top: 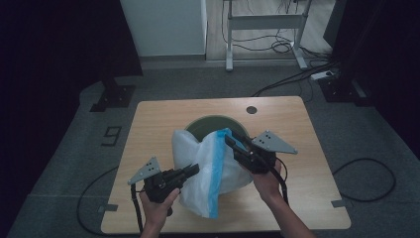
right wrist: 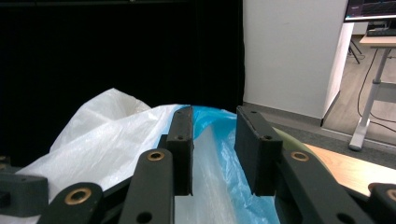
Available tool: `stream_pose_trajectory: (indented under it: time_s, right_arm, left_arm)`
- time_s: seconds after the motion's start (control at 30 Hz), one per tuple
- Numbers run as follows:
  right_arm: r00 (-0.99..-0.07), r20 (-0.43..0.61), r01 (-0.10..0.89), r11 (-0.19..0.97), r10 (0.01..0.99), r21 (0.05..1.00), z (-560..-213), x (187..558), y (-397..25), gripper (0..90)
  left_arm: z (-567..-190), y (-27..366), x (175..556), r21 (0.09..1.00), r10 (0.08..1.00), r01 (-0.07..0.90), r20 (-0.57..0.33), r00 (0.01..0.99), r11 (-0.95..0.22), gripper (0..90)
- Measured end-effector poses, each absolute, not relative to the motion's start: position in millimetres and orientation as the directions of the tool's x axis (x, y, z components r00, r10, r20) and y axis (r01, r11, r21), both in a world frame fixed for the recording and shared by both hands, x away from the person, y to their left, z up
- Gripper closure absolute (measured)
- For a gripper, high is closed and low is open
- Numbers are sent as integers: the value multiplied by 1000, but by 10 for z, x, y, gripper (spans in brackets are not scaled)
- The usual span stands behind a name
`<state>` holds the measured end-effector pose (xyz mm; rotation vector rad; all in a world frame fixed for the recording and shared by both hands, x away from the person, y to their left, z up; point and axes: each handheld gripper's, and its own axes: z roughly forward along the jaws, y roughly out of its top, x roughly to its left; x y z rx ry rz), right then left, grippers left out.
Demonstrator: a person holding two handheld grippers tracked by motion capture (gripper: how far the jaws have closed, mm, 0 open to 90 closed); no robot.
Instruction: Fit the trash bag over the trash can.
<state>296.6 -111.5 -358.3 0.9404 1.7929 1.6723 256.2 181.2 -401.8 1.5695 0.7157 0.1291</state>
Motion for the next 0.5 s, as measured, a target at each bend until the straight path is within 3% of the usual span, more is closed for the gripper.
stream_pose_trajectory:
  time_s: [0.5]
  right_arm:
    - [-619,107,175,5,778,984,-3693,2993,-1092,676]
  left_arm:
    - [-4045,1846,2547,933,509,356,-334,793,57,892]
